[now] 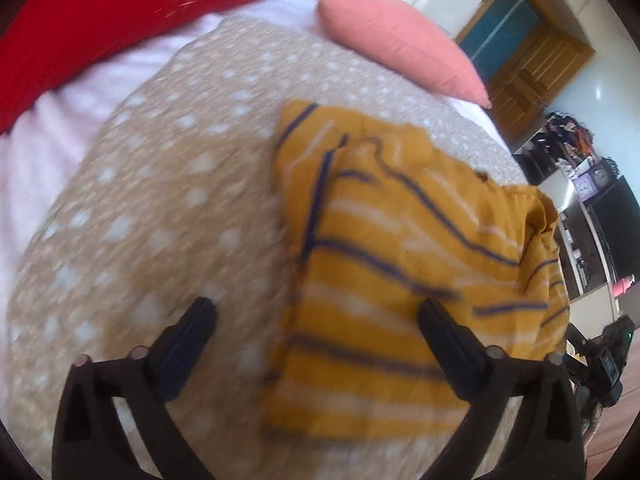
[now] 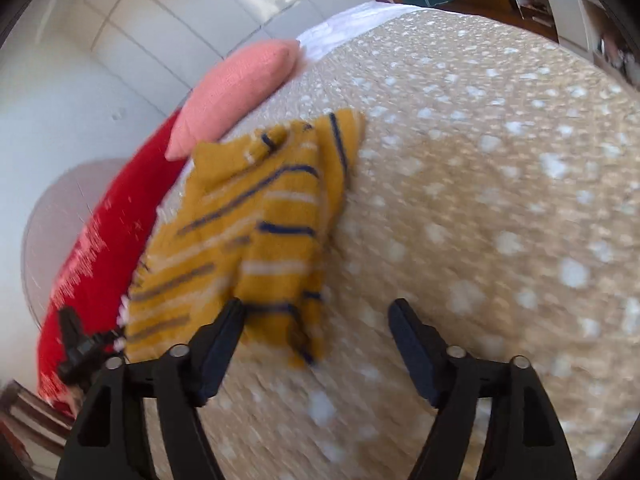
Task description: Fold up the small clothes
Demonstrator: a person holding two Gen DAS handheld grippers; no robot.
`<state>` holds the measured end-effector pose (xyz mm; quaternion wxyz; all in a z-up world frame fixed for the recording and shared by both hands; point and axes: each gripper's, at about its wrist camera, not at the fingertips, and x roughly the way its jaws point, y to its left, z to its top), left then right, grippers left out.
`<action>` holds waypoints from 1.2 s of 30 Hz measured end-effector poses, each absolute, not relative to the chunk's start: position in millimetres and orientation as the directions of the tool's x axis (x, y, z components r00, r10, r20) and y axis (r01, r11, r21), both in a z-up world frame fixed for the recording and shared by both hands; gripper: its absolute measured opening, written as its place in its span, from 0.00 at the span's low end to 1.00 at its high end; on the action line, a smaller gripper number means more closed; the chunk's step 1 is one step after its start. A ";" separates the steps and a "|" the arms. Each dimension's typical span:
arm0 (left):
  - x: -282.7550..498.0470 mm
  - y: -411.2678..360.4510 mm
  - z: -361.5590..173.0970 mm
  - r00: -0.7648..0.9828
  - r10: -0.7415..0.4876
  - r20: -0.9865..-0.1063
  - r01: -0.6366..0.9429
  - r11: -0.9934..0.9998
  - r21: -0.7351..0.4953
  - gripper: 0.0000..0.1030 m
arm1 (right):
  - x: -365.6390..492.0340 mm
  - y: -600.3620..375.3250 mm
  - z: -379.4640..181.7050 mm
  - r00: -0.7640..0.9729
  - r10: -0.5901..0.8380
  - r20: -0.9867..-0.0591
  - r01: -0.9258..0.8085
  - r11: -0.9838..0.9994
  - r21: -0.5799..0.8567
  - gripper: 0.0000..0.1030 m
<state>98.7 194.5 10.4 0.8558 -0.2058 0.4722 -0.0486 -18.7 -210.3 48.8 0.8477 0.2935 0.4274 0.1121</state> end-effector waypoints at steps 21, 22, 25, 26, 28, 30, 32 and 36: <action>3.9 158.3 45.2 0.494 -0.178 -0.851 -0.159 0.944 -0.290 0.32 | -52.1 -198.0 61.1 0.497 0.485 -0.719 0.017 0.823 0.567 0.32; -3.1 159.9 40.3 0.483 -0.159 -0.861 -0.169 0.948 -0.270 0.32 | -58.8 -201.3 58.1 0.493 0.468 -0.733 0.029 0.834 0.551 0.32; -33.6 170.2 47.6 0.507 -0.154 -0.848 -0.180 0.944 -0.278 0.46 | -79.3 -218.1 77.7 0.560 0.433 -0.706 0.046 0.835 0.548 0.32; -41.6 172.6 52.6 0.528 -0.139 -0.838 -0.181 0.945 -0.271 0.55 | -85.9 -220.6 92.2 0.601 0.389 -0.698 0.040 0.858 0.512 0.32; -63.0 172.6 69.9 0.595 -0.069 -0.801 -0.196 0.954 -0.227 0.67 | -89.4 -215.1 116.1 0.648 0.352 -0.675 -0.007 0.889 0.457 0.32; -82.7 167.1 85.5 0.650 -0.002 -0.760 -0.215 0.959 -0.186 0.72 | -82.2 -196.8 136.1 0.657 0.379 -0.652 -0.089 0.898 0.432 0.32; -92.9 160.5 93.6 0.670 0.023 -0.742 -0.215 0.963 -0.164 0.73 | -68.6 -176.6 141.1 0.620 0.433 -0.655 -0.164 0.887 0.432 0.29; -107.5 139.4 103.7 0.694 0.049 -0.718 -0.181 0.978 -0.108 0.76 | -23.0 -141.2 119.1 0.543 0.439 -0.716 -0.232 0.898 0.375 0.19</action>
